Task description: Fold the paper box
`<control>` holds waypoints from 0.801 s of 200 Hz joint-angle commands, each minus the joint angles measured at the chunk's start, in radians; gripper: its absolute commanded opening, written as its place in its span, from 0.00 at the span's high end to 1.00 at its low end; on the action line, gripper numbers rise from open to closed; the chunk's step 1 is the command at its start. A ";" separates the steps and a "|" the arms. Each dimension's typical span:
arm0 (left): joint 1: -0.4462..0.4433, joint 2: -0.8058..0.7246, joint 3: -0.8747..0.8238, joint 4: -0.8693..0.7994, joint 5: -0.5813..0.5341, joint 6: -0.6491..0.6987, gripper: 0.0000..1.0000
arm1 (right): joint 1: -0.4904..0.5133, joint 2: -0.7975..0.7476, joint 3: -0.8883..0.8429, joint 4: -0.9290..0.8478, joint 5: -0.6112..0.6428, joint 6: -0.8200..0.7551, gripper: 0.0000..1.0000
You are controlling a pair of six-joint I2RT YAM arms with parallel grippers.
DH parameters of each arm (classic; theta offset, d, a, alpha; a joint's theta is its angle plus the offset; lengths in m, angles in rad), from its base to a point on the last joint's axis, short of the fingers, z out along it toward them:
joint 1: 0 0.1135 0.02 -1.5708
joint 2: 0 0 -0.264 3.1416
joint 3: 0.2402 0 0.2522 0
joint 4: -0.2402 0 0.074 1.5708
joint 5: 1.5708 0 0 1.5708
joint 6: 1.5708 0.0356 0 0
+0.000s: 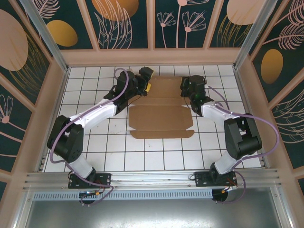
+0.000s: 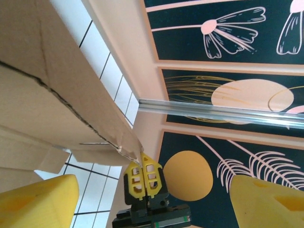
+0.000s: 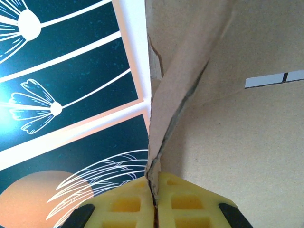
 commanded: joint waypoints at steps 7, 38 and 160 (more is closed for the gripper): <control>-0.005 0.073 0.035 0.087 -0.025 -0.037 0.20 | 0.024 -0.022 0.019 0.042 0.047 0.009 0.91; -0.005 0.138 0.060 0.122 -0.020 -0.061 0.27 | 0.031 -0.027 0.009 0.043 0.045 -0.001 0.91; 0.028 0.155 0.026 0.158 -0.055 -0.054 0.82 | 0.053 -0.068 -0.048 0.060 0.054 -0.032 0.92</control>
